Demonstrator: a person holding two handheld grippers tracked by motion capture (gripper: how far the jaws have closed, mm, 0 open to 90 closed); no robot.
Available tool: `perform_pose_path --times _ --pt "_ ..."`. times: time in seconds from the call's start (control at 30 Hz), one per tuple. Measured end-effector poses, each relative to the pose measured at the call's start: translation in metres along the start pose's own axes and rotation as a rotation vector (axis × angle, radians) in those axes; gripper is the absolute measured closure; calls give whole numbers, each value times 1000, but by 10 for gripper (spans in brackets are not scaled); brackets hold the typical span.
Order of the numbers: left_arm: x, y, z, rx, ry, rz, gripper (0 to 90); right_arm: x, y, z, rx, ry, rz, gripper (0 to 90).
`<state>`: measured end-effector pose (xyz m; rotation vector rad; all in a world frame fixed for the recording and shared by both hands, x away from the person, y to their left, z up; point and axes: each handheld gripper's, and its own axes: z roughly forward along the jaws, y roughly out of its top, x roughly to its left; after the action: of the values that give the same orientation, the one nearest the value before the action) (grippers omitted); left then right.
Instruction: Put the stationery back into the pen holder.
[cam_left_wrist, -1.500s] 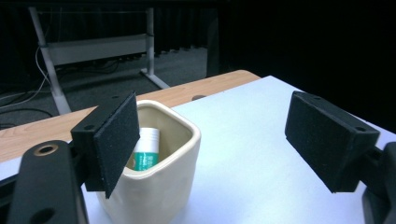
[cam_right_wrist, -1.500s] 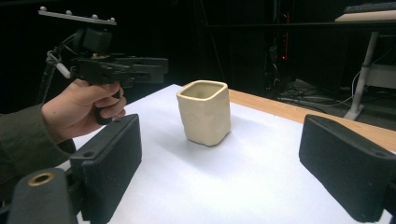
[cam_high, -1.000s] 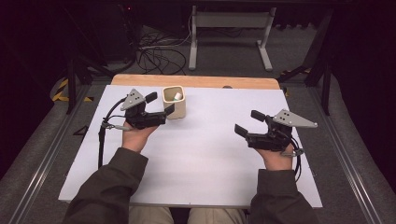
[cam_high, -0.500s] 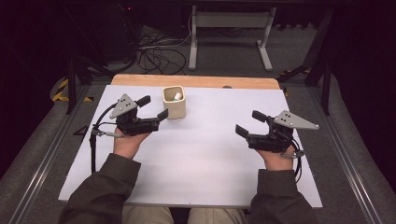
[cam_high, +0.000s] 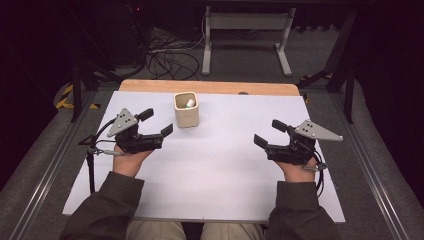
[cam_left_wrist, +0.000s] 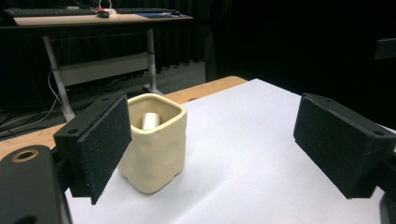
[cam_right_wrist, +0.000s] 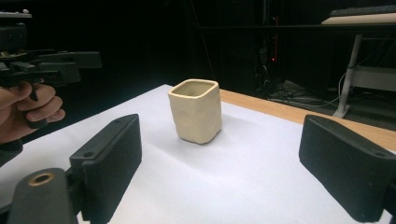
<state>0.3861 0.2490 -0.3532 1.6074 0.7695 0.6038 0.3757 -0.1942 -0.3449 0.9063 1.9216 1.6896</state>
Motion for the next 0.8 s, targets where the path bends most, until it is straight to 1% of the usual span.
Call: perform_pose_path --times 0.13,0.17,0.27,0.57,0.8 --pt "-1 -2 -7 -1 7 8 118 0 -1 -1 -6 -4 1 139" --pt "-1 -3 -8 5 9 11 118 -1 -1 -1 -6 -6 1 139" --pt "1 -5 -13 -5 9 2 118 -1 -2 -2 -12 -11 3 138" --pt "2 -7 -30 -8 11 3 116 -3 -4 -5 -27 -32 -4 138" --pt "2 -7 -40 -23 16 -10 116 -3 -5 -7 -36 -39 -2 136"
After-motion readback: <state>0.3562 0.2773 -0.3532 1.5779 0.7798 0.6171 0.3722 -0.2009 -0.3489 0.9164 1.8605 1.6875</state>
